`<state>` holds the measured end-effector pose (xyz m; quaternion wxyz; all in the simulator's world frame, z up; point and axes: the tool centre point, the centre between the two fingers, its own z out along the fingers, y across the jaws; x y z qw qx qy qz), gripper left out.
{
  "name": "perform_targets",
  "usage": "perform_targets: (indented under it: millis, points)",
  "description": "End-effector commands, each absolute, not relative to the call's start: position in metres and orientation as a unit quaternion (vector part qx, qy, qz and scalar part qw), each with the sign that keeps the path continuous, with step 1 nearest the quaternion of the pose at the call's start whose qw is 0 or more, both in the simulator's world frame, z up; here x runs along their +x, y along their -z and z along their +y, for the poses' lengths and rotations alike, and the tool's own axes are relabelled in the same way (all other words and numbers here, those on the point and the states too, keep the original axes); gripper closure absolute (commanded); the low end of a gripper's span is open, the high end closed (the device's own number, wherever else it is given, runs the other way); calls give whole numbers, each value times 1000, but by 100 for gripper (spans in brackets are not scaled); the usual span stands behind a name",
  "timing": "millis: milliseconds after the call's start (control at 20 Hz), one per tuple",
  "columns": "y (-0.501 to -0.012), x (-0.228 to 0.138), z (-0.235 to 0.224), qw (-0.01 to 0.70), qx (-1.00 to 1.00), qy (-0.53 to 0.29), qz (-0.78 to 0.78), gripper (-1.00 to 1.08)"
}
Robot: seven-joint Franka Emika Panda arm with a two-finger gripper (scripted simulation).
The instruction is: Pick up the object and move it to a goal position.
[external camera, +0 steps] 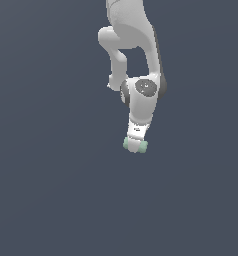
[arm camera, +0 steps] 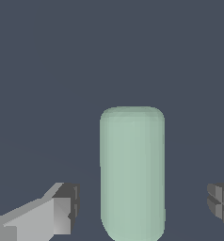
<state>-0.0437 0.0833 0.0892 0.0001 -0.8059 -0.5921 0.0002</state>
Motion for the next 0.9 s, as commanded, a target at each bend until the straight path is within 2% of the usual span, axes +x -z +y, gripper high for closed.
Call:
perform_targets:
  millis: [0, 800, 850]
  points:
    - [-88, -44, 83, 0, -806, 0, -592, -92]
    - [-39, -44, 84, 0, -804, 0, -594, -92]
    - [-39, -44, 84, 0, -804, 0, -594, 108]
